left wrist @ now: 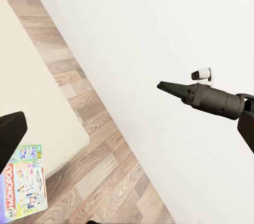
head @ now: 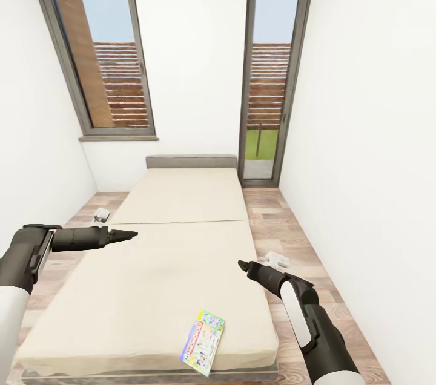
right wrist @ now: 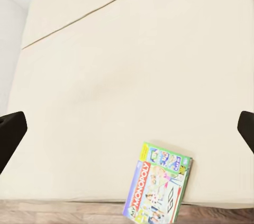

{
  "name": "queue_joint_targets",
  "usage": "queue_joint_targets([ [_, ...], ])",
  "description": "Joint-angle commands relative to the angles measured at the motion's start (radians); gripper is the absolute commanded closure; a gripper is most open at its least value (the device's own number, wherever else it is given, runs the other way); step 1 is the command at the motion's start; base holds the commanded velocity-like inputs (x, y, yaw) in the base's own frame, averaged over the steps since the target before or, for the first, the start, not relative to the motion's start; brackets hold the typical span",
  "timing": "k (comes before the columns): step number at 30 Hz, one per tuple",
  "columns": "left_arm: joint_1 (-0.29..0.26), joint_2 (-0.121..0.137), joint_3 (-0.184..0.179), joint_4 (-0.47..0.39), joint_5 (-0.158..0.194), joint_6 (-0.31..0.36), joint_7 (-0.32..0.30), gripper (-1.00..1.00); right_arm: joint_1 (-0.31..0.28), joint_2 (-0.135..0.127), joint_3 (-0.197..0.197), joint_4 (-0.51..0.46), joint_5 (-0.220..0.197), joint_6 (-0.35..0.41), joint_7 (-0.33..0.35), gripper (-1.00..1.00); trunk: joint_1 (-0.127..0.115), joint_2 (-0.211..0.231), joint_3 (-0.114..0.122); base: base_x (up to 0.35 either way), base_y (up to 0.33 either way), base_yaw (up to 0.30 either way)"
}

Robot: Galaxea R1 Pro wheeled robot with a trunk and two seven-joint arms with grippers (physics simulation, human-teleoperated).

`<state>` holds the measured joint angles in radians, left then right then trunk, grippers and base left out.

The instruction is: Put all the toys in the child's room - the three board games (two on the bed and one on the table), the two jigsaw puzzles on the table, and the tennis ball on the table - inside the toy box on the table in the child's room.

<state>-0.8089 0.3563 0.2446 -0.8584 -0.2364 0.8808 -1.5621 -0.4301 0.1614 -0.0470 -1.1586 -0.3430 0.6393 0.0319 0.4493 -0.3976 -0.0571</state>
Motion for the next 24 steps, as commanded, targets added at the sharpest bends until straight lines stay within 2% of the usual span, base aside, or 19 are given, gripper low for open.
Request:
queue_joint_targets([
  [1,-0.001,0.0,0.002,-0.001,-0.011,0.01,-0.009,-1.0,-0.001,0.001,-0.003,-0.001,-0.001,0.006,0.003,-1.0,0.001,-0.002,-0.002,0.0,0.087,0.0],
  [11,-0.001,0.0,0.002,-0.001,-0.011,0.01,-0.009,-1.0,-0.001,0.001,-0.006,0.005,-0.003,0.006,0.003,-1.0,0.001,-0.002,-0.002,0.0,0.15,0.0],
  [14,-0.001,0.0,0.002,-0.001,-0.011,0.01,-0.009,-1.0,-0.001,0.001,-0.007,0.008,-0.016,0.007,0.003,-1.0,0.001,-0.002,-0.002,0.0,0.197,0.0],
  [19,-0.001,0.0,0.002,-0.001,-0.01,0.01,-0.009,-1.0,-0.001,-0.002,-0.022,0.023,-0.097,0.006,0.0,-1.0,0.001,-0.002,-0.002,0.0,0.174,0.0],
  [21,-0.001,0.0,0.002,-0.001,-0.01,0.01,-0.009,-1.0,-0.003,-0.003,-0.041,0.04,-0.117,0.006,0.0,-1.0,0.001,-0.002,-0.002,0.0,0.125,0.0],
  [24,-0.001,0.0,0.002,-0.001,-0.01,0.01,-0.009,-1.0,-0.007,-0.005,-0.093,0.083,-0.135,0.007,0.001,-1.0,0.001,-0.002,-0.002,0.0,0.208,0.0],
])
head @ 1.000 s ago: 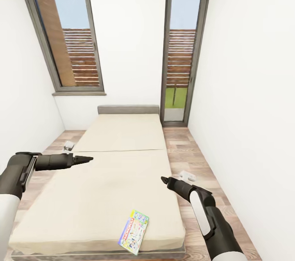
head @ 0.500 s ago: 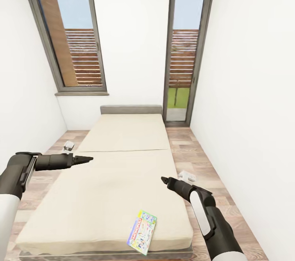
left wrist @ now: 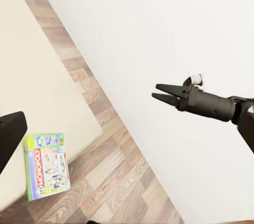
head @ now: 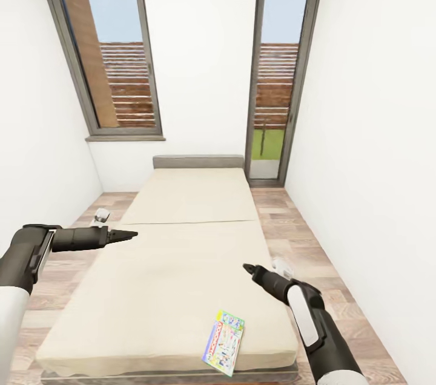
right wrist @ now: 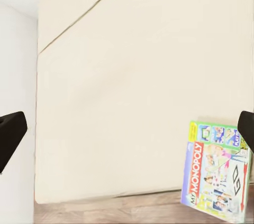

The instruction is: Put all the toys in the child's room - the three board games (two on the bed and one on the table), the two jigsaw puzzles on the table, and the tennis ball on the table - inside the toy box on the table in the child's room.

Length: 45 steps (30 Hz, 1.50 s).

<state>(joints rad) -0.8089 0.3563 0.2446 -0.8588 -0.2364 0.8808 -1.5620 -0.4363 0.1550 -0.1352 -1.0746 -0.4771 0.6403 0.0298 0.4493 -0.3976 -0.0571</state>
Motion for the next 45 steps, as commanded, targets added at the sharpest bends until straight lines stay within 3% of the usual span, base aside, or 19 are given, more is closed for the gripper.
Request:
queue_joint_targets([
  [1,-0.001,0.0,0.002,-0.001,-0.011,0.01,-0.009,-1.0,-0.003,0.0,-0.023,0.013,-0.004,0.007,0.003,-1.0,0.001,-0.002,-0.002,0.0,0.167,0.0],
  [5,-0.001,0.0,0.002,-0.001,-0.01,0.01,-0.009,-1.0,-0.005,-0.005,-0.07,0.038,-0.01,0.007,0.003,-1.0,0.001,-0.002,-0.002,0.0,0.12,0.0],
  [9,-0.001,0.0,0.002,-0.001,-0.01,0.01,-0.009,-1.0,-0.005,-0.006,-0.091,0.044,-0.012,0.005,0.003,-1.0,0.001,-0.002,-0.002,0.0,0.192,0.0],
  [31,-0.001,-0.002,0.001,0.0,-0.008,0.01,-0.009,-1.0,-0.005,-0.004,-0.103,0.045,-0.011,-0.019,-0.005,-1.0,0.001,-0.002,-0.002,-0.037,0.058,0.0],
  [33,-0.001,-0.002,0.001,-0.001,-0.006,0.01,-0.009,-1.0,-0.005,-0.004,-0.124,0.046,-0.016,-0.02,-0.005,-1.0,0.001,-0.002,-0.002,-0.018,0.0,0.0],
  [35,-0.001,-0.002,0.001,0.0,-0.005,0.01,-0.009,-1.0,-0.005,-0.004,-0.181,0.054,-0.037,-0.021,-0.004,-1.0,0.001,-0.002,-0.002,-0.009,0.0,0.0],
  [36,-0.001,-0.002,0.002,-0.001,-0.005,0.01,-0.009,-1.0,-0.004,-0.004,-0.235,0.07,-0.06,-0.022,-0.004,-1.0,0.001,-0.002,-0.002,-0.005,0.0,0.0],
  [41,-0.001,-0.001,0.002,0.0,-0.003,0.011,-0.009,-1.0,-0.005,-0.006,-0.399,0.187,-0.135,-0.023,-0.004,-1.0,0.001,-0.002,-0.002,-0.003,0.0,0.0],
  [45,-0.001,-0.001,0.003,0.0,-0.003,0.013,-0.009,-1.0,-0.006,-0.009,-0.445,0.244,-0.155,-0.023,-0.004,-1.0,0.001,-0.002,-0.002,0.0,0.0,0.0],
])
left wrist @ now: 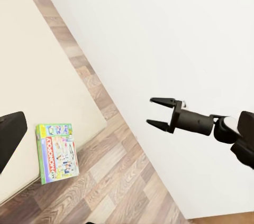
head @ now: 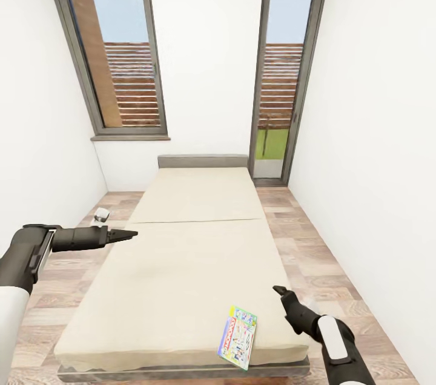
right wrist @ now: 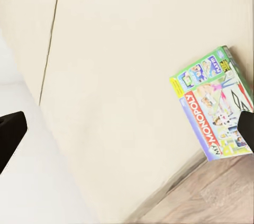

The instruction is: Put all the toys in the child's room - the three board games (two on the bed and one on the table), the two jigsaw puzzles on the table, and the tennis ball on the table - inside the toy box on the table in the child's room.

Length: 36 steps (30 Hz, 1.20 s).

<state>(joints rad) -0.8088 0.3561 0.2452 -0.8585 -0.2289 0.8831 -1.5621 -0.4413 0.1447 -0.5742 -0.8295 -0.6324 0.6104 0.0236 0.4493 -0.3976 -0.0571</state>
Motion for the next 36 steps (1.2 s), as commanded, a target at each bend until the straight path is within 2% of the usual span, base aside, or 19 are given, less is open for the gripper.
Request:
queue_joint_targets([
  [1,-0.001,0.0,0.003,-0.001,-0.01,0.012,-0.009,-1.0,-0.002,0.002,-0.011,0.006,-0.003,0.006,0.003,-1.0,0.001,-0.002,-0.002,0.0,0.0,0.0],
  [7,-0.001,0.0,0.003,-0.001,-0.01,0.018,-0.009,-1.0,-0.001,0.006,-0.016,0.019,-0.006,0.006,0.009,-1.0,0.001,-0.002,-0.002,0.0,0.0,0.0],
  [14,-0.001,0.0,0.004,-0.001,-0.009,0.022,-0.009,-1.0,0.0,0.013,-0.011,0.025,-0.006,-0.067,0.011,-1.0,0.001,-0.002,-0.002,0.0,0.0,0.0],
  [19,-0.001,0.001,0.005,-0.001,-0.008,0.024,-0.009,-1.0,0.0,0.012,-0.011,0.027,-0.007,-0.084,0.011,-1.0,0.001,-0.002,-0.002,0.0,0.0,0.0],
  [23,-0.001,0.0,0.005,-0.001,-0.007,0.029,-0.009,-1.0,0.0,0.012,-0.015,0.031,-0.017,-0.086,0.01,-1.0,0.016,-0.03,-0.015,0.0,0.0,0.0],
  [29,-0.001,0.0,0.005,-0.001,-0.007,0.053,-0.009,-1.0,0.001,0.007,-0.008,0.032,-0.078,-0.084,0.016,-1.0,0.039,-0.072,-0.034,0.0,0.0,0.0],
  [36,-0.001,-0.004,0.001,-0.006,-0.008,0.116,-0.009,-1.0,0.001,0.005,-0.006,0.032,-0.089,-0.086,0.032,-1.0,0.066,-0.121,-0.056,0.0,0.0,0.0],
])
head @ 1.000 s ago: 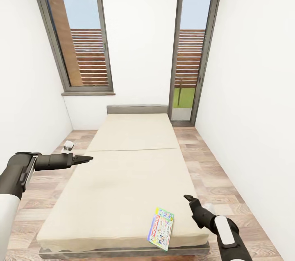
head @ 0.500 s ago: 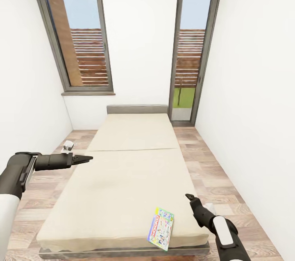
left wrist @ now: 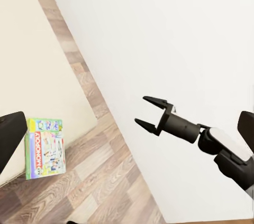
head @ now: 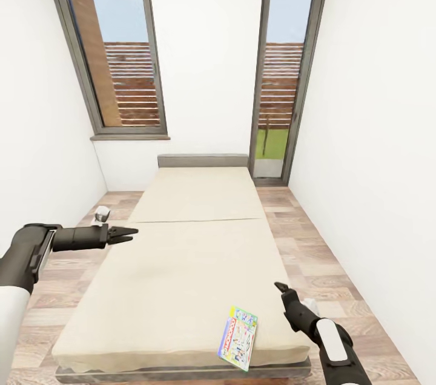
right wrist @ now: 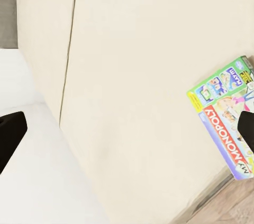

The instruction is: Put all the toys in the child's room - the three board games (two on the bed and one on the table), the two jigsaw puzzles on the table, and the tennis ball on the table - inside the toy box on the table in the child's room.

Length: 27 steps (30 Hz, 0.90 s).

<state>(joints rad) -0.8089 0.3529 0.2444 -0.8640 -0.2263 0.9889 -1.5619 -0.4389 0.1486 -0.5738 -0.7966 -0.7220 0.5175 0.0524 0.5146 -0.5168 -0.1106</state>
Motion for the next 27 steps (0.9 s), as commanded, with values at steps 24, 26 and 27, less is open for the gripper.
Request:
queue_joint_targets([
  [24,-0.001,-0.002,0.003,-0.001,-0.01,0.057,-0.009,-1.0,0.006,0.0,-0.013,-0.001,-0.003,0.004,0.11,-1.0,0.093,-0.17,-0.077,-0.056,0.0,0.0],
  [26,-0.001,-0.002,0.003,-0.001,-0.01,0.057,-0.009,-1.0,0.006,0.001,-0.01,-0.001,-0.002,0.002,0.11,-1.0,0.1,-0.184,-0.084,-0.005,0.0,0.0],
  [27,-0.001,-0.002,0.003,0.0,-0.01,0.057,-0.009,-1.0,0.006,0.003,-0.01,-0.001,-0.001,0.001,0.11,-1.0,0.104,-0.191,-0.087,-0.003,0.0,0.0],
])
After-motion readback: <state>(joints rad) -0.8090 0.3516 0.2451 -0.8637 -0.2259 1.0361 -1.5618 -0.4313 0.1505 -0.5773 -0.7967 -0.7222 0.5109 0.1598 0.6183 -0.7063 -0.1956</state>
